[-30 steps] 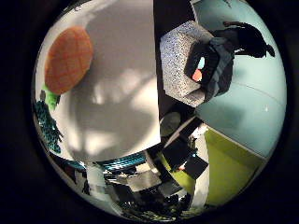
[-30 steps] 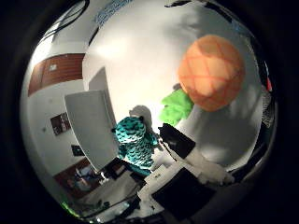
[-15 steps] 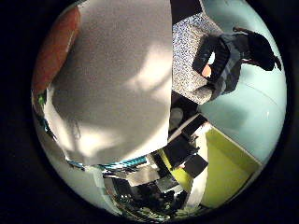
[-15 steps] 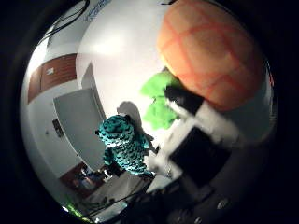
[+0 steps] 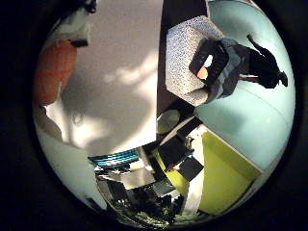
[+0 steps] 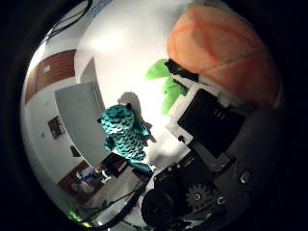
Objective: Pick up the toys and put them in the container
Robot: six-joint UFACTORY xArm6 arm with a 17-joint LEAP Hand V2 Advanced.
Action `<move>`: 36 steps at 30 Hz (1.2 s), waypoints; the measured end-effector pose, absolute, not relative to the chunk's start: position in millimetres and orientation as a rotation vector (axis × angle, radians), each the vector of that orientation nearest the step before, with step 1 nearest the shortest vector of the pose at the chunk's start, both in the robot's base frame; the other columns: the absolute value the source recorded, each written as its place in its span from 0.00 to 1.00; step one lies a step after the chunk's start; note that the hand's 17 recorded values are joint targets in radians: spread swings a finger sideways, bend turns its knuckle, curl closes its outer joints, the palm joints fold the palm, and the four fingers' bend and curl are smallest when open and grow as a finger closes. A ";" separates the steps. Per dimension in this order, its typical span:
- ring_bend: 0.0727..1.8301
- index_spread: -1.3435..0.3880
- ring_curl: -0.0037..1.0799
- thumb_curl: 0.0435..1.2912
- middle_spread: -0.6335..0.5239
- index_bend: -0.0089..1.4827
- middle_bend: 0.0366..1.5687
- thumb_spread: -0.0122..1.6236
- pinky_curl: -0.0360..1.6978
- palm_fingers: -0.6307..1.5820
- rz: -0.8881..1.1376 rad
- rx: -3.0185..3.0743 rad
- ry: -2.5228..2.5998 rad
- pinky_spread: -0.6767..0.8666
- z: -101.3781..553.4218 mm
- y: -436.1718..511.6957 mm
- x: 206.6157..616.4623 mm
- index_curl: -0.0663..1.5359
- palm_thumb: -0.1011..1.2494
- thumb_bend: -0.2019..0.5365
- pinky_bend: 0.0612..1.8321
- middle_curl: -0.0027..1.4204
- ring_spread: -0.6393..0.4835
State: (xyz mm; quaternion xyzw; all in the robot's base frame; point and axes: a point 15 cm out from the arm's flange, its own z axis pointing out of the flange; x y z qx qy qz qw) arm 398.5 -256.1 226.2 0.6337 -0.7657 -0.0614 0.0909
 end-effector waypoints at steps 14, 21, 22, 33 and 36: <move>0.78 0.58 0.77 0.52 0.34 0.71 0.82 0.54 0.62 0.69 -0.052 2.106 -2.264 0.35 415.8 -150.8 384.3 0.69 0.87 0.25 0.75 0.72 0.34; 0.78 0.59 0.78 0.55 0.35 0.72 0.83 0.53 0.68 0.69 -0.017 2.350 -2.135 0.35 484.3 -46.5 392.6 0.70 0.86 0.25 0.72 0.72 0.34; 0.78 0.59 0.78 0.55 0.35 0.72 0.83 0.53 0.68 0.69 -0.003 2.377 -2.117 0.35 488.8 -28.7 393.6 0.70 0.86 0.25 0.72 0.72 0.34; 0.77 0.59 0.79 0.58 0.36 0.70 0.82 0.51 0.74 0.70 0.059 2.600 -1.941 0.35 504.4 101.9 389.6 0.70 0.85 0.25 0.68 0.72 0.34; 0.76 0.59 0.79 0.59 0.36 0.70 0.82 0.51 0.75 0.70 0.072 2.638 -1.918 0.35 504.6 124.5 390.7 0.71 0.85 0.25 0.67 0.72 0.34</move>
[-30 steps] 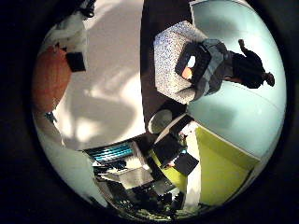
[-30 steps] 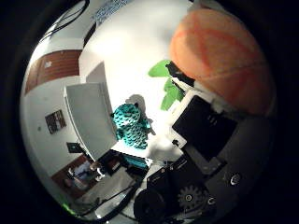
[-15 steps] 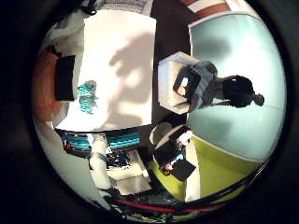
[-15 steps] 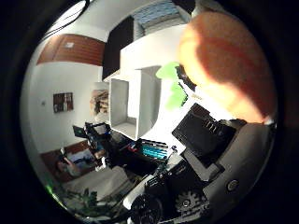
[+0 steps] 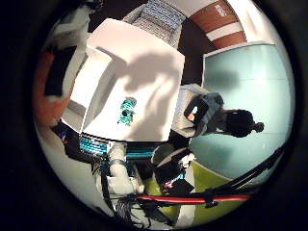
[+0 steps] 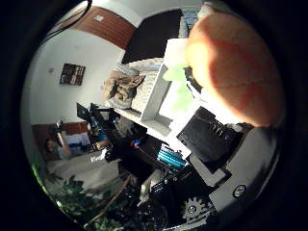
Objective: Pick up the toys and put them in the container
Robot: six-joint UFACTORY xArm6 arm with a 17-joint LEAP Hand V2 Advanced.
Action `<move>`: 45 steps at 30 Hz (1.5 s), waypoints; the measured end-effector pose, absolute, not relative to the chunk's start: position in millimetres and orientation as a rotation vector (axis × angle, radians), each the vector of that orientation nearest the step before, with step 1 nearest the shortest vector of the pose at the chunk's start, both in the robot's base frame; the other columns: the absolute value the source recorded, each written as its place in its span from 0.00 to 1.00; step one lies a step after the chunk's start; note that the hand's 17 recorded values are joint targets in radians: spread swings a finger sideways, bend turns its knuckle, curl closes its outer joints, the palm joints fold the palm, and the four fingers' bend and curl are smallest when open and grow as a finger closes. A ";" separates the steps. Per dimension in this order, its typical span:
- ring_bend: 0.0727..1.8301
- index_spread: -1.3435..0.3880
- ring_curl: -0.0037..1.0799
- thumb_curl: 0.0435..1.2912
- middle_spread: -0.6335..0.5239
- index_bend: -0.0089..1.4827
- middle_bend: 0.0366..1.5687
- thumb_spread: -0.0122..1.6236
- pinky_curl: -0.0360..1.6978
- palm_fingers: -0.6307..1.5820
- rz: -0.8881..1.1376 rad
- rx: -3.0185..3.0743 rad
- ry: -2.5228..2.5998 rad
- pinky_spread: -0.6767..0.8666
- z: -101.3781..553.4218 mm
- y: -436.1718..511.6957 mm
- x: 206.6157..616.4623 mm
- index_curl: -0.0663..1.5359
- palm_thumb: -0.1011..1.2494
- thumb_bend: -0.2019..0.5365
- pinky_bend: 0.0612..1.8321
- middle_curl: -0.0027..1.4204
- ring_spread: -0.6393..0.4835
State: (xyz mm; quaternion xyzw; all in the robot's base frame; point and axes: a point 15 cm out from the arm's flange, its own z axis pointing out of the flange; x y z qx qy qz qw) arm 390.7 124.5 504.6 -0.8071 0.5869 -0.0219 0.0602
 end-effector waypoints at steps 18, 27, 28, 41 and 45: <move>0.74 0.59 0.81 0.60 0.35 0.68 0.79 0.50 0.78 0.71 -0.108 -2.446 1.640 0.34 481.9 208.3 425.6 0.72 0.83 0.25 0.65 0.73 0.33; 0.74 0.58 0.79 0.53 0.35 0.62 0.75 0.64 0.76 0.71 -0.124 -2.434 1.598 0.33 480.3 228.3 431.9 0.71 0.73 0.24 0.63 0.73 0.34; 0.73 0.58 0.78 0.52 0.34 0.60 0.74 0.65 0.74 0.71 -0.126 -2.433 1.595 0.32 480.1 228.7 432.8 0.71 0.72 0.24 0.62 0.73 0.34; 0.39 0.49 0.39 0.31 0.48 0.14 0.20 0.72 0.51 0.33 -0.083 -2.468 1.596 0.51 473.7 225.4 425.4 0.41 0.55 0.24 0.46 0.38 0.59; 0.33 0.50 0.32 0.28 0.53 0.12 0.16 0.71 0.46 0.33 -0.057 -2.473 1.575 0.67 473.8 227.2 423.9 0.34 0.53 0.24 0.43 0.32 0.68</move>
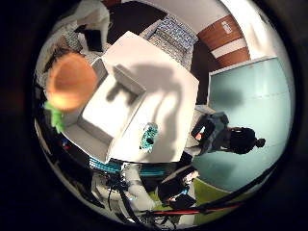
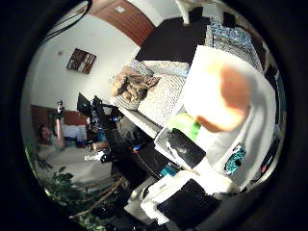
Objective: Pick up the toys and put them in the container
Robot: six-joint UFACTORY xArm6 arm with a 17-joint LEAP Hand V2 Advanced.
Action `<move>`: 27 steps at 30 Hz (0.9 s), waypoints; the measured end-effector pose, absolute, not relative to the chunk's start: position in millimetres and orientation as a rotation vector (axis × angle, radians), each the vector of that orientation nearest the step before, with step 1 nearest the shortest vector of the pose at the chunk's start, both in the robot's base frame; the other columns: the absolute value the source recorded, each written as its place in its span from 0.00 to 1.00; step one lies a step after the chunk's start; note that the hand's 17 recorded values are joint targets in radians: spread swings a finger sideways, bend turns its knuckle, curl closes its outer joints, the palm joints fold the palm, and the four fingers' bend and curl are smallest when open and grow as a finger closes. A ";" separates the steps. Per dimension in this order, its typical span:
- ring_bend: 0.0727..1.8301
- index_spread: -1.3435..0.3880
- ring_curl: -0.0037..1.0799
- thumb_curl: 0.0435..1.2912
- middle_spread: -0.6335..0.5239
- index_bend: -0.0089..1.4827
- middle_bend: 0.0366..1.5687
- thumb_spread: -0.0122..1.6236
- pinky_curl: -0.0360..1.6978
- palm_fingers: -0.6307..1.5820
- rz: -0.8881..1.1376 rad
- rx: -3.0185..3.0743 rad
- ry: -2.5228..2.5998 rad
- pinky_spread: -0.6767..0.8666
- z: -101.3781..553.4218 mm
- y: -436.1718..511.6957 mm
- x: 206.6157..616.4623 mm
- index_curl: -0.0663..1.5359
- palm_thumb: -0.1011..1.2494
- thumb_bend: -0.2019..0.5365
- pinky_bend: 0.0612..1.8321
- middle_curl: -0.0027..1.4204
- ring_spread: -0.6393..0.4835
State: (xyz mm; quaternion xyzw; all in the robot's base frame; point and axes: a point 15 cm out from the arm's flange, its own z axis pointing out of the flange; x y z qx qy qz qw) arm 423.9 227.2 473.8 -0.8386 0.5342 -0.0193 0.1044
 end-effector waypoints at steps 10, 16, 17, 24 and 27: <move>0.27 0.51 0.25 0.25 0.55 0.12 0.12 0.71 0.37 0.34 -0.049 -2.489 1.575 0.78 471.3 224.0 421.8 0.25 0.52 0.25 0.38 0.26 0.73; 0.26 0.55 0.23 0.24 0.55 0.11 0.13 0.71 0.33 0.35 0.001 -2.491 1.693 0.79 467.6 183.1 416.1 0.23 0.52 0.25 0.36 0.25 0.73; 0.26 0.56 0.22 0.24 0.56 0.11 0.14 0.71 0.32 0.35 0.012 -2.486 1.722 0.79 466.4 171.6 415.3 0.23 0.52 0.25 0.35 0.25 0.73; 0.22 0.62 0.20 0.23 0.57 0.13 0.13 0.72 0.27 0.37 0.062 -2.342 1.995 0.78 462.5 76.6 397.5 0.24 0.50 0.24 0.31 0.24 0.75; 0.21 0.63 0.20 0.23 0.58 0.12 0.12 0.72 0.26 0.38 0.101 -2.274 2.109 0.78 442.9 41.8 378.2 0.24 0.50 0.24 0.30 0.24 0.75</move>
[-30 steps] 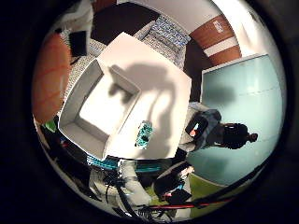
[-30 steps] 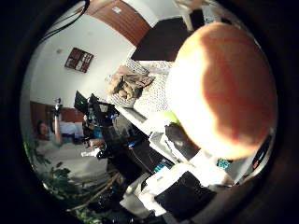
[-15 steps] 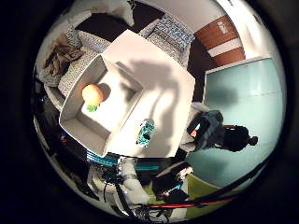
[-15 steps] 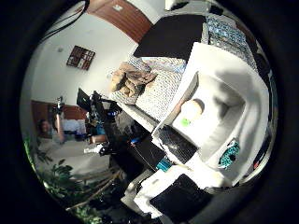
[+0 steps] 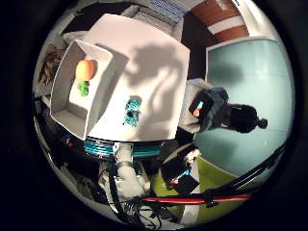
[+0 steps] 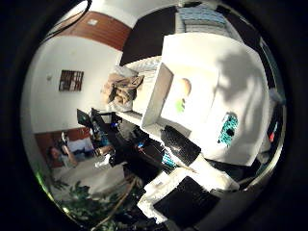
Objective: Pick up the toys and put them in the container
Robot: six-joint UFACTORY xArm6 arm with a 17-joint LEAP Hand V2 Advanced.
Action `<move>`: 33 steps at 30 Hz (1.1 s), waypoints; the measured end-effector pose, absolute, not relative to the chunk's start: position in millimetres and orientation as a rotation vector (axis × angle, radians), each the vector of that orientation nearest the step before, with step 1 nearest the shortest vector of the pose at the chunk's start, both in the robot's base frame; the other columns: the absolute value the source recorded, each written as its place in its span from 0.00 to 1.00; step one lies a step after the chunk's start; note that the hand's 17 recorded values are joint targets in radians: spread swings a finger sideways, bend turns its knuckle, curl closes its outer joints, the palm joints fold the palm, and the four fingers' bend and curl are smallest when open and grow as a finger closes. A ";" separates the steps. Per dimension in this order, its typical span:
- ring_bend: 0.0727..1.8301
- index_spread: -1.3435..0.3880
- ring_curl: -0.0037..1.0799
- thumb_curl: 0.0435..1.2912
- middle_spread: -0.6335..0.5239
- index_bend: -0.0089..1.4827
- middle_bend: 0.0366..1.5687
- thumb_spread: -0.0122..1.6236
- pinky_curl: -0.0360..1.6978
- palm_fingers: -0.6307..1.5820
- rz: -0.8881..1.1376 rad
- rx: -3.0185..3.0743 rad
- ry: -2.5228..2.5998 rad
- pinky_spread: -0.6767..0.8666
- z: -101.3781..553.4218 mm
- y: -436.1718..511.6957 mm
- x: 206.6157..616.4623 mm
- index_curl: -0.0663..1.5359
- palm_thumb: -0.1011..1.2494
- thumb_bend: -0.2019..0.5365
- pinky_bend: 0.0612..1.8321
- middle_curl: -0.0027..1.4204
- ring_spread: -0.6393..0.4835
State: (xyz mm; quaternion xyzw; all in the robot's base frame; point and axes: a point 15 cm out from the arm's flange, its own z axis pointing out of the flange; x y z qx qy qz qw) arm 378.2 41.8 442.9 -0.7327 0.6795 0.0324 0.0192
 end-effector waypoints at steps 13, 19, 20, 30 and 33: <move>0.20 0.67 0.19 0.22 0.64 0.12 0.10 0.71 0.22 0.40 0.227 -1.861 2.529 0.79 333.5 -81.4 292.9 0.24 0.44 0.24 0.31 0.24 0.77; 0.19 0.69 0.19 0.21 0.69 0.13 0.10 0.70 0.20 0.39 0.318 -1.790 2.611 0.79 303.0 -90.0 273.4 0.24 0.42 0.24 0.31 0.22 0.79; 0.19 0.69 0.19 0.21 0.70 0.13 0.10 0.70 0.20 0.38 0.314 -1.787 2.614 0.79 297.3 -90.8 274.0 0.25 0.41 0.24 0.31 0.22 0.79; 0.18 0.71 0.20 0.20 0.72 0.12 0.10 0.69 0.18 0.38 0.293 -1.732 2.672 0.79 244.3 -84.2 280.6 0.25 0.38 0.24 0.32 0.22 0.79; 0.18 0.72 0.20 0.20 0.73 0.12 0.10 0.69 0.18 0.38 0.291 -1.704 2.689 0.80 230.1 -81.6 283.0 0.25 0.37 0.24 0.32 0.21 0.80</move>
